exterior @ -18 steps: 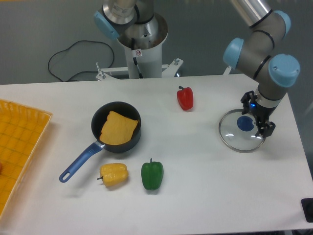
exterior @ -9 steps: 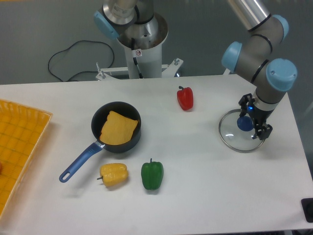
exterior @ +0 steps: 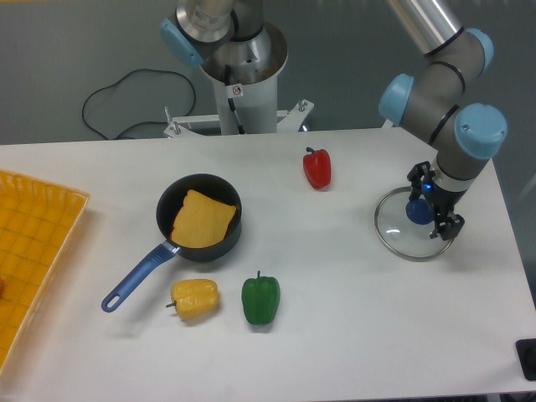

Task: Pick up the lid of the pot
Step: 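Hold the blue knob of the glass lid in the gripper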

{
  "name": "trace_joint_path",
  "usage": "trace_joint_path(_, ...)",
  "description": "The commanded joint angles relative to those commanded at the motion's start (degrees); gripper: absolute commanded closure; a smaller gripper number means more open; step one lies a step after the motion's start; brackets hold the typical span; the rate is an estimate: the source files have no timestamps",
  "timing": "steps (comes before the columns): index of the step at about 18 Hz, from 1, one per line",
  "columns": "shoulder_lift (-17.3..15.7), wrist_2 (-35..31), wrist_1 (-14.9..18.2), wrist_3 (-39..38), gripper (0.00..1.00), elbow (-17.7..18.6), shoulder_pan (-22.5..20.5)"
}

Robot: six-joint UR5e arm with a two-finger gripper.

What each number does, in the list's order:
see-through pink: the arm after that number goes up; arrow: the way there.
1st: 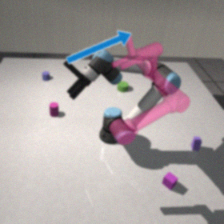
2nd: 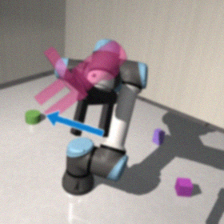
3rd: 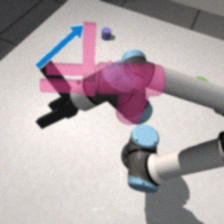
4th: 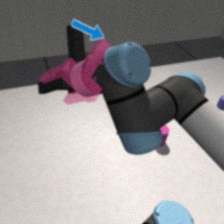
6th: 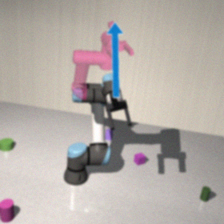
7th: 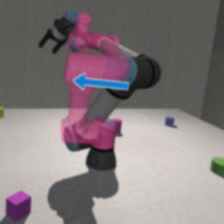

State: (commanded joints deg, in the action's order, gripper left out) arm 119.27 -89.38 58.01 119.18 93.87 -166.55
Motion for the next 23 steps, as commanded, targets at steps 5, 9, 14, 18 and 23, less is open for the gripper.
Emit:
trace_joint_path(5,-0.5,-0.5,1.0,-0.2,0.08,-1.0,0.3)
trace_joint_path(9,-0.6,-0.7,2.4,-0.5,0.05,-1.8,0.7)
trace_joint_path(14,-0.7,-0.5,2.3,-0.3,0.05,-0.9,0.5)
trace_joint_path(18,-0.9,-0.7,2.3,-0.2,0.05,-0.7,0.7)
trace_joint_path(23,-0.7,-1.3,2.2,0.0,0.05,0.1,0.6)
